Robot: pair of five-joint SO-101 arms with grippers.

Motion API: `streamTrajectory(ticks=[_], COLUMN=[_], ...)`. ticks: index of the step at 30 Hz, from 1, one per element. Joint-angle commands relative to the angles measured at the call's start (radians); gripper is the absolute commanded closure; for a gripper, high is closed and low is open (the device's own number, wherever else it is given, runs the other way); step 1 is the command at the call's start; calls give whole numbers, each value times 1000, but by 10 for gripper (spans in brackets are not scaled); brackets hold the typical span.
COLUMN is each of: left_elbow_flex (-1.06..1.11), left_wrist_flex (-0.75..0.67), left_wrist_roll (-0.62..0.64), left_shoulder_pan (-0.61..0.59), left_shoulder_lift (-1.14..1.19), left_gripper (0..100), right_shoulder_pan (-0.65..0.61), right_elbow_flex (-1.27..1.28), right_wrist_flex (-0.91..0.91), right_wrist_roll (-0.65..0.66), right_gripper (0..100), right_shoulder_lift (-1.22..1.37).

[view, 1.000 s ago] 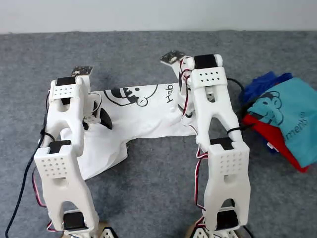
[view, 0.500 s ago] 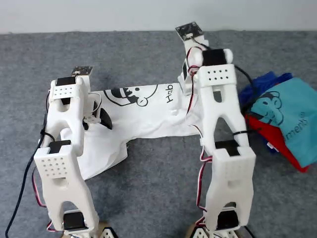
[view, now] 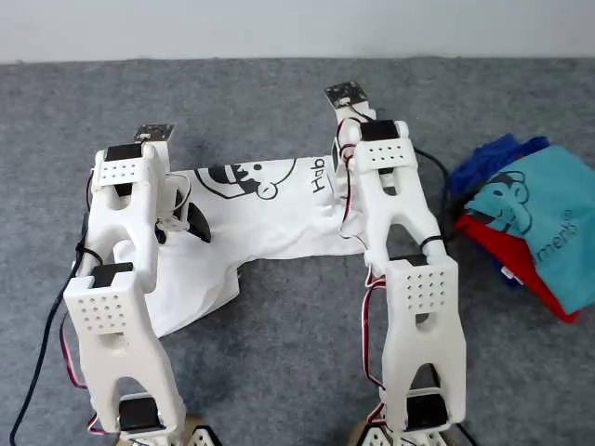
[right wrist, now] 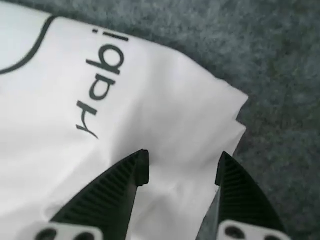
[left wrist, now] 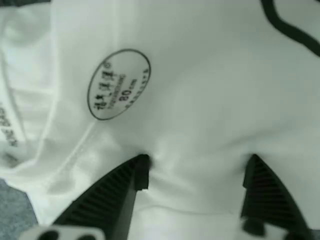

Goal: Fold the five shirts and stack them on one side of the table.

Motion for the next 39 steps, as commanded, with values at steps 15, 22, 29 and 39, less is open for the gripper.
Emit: streamTrajectory(ticks=[15, 22, 29, 39], left_elbow_flex=[-1, -1, -1, -1], left_wrist_flex=[-21, -21, -21, -21], left_wrist_roll=[-11, -11, -11, -11], left_shoulder_pan=[9, 9, 9, 9], left_shoulder_lift=[5, 5, 5, 5], left_gripper=[694, 694, 694, 694], right_shoulder_pan=[19, 21, 35, 39], right_elbow_flex=[-9, -11, -11, -11], right_wrist_flex=[-114, -131, -154, -147], right_wrist_roll=[40, 40, 77, 83], right_gripper=[864, 881, 880, 876], right_shoulder_lift=[35, 42, 41, 41])
